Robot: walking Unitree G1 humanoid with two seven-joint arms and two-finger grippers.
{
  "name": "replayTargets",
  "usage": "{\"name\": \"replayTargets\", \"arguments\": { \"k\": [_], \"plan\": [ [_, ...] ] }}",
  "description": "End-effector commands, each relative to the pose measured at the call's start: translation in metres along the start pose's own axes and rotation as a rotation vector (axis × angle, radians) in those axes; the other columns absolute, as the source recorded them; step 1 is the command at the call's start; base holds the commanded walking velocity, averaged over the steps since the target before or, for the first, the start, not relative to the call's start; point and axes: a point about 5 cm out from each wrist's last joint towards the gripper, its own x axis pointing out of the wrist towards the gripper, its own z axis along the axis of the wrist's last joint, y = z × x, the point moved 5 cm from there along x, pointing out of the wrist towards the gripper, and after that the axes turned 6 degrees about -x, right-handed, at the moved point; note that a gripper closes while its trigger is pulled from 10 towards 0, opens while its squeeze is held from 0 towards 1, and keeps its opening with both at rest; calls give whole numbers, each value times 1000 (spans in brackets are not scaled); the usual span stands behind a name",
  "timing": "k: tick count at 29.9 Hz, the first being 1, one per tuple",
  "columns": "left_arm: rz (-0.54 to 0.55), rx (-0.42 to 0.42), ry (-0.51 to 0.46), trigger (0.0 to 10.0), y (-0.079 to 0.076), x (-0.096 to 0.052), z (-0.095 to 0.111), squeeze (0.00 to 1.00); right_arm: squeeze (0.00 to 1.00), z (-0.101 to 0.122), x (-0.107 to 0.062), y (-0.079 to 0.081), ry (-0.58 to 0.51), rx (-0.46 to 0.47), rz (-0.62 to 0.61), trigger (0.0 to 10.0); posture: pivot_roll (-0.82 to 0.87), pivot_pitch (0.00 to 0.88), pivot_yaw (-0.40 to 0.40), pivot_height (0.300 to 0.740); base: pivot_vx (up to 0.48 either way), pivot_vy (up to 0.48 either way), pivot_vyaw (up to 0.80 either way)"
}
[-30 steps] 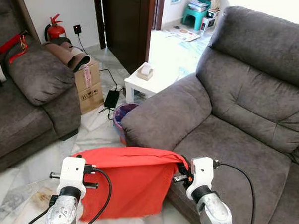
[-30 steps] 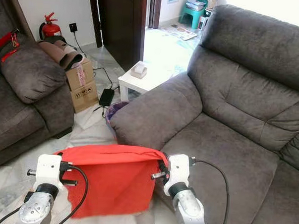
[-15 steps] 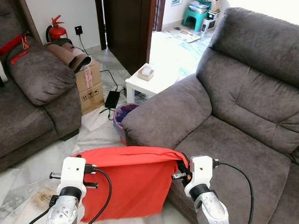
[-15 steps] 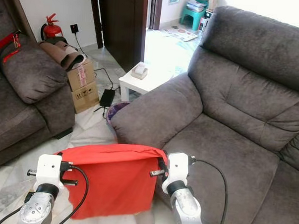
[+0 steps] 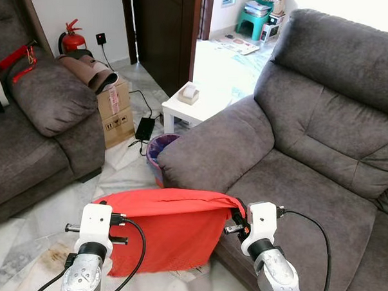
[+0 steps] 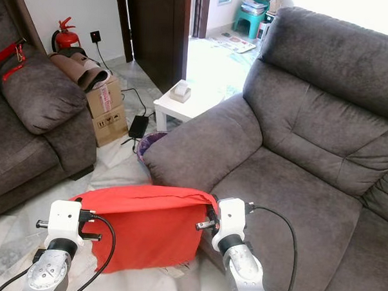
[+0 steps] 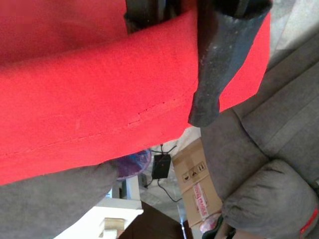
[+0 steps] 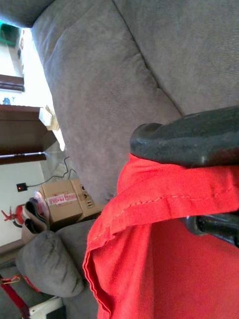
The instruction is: Move the pillow to the sofa from floor
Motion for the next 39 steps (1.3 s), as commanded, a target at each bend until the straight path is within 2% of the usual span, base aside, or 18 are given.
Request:
{"name": "replayTargets", "arguments": {
  "k": [1, 8, 14, 28, 37, 39],
  "plan": [
    [52, 16, -71, 10000, 12, 2, 19, 0, 0, 6, -2, -10, -34, -16, -25, 10000, 99, 118, -15, 740, -322, 0, 0],
    [60, 15, -77, 10000, 15, 1, 20, 0, 0, 5, -4, -19, -28, -23, -34, 10000, 95, 120, -13, 740, -322, 0, 0],
    [63, 18, -82, 10000, 16, 2, 22, 0, 0, 7, -4, -19, -39, -13, -31, 10000, 95, 118, -12, 740, -315, 0, 0],
    [69, 4, -87, 10000, 18, 2, 23, 0, 0, 5, -2, -20, -31, 1, -44, 10000, 98, 117, -14, 740, 0, 0, 0],
    [51, 5, -80, 10000, 15, 3, 22, 0, 0, 4, -1, -19, -21, -8, -41, 10000, 96, 116, -15, 740, 0, 0, -800],
    [51, 28, -70, 10000, 16, 3, 21, 0, 0, 3, -1, -18, -19, -10, -38, 10000, 96, 116, -14, 740, 0, 0, -800]
  ]
}}
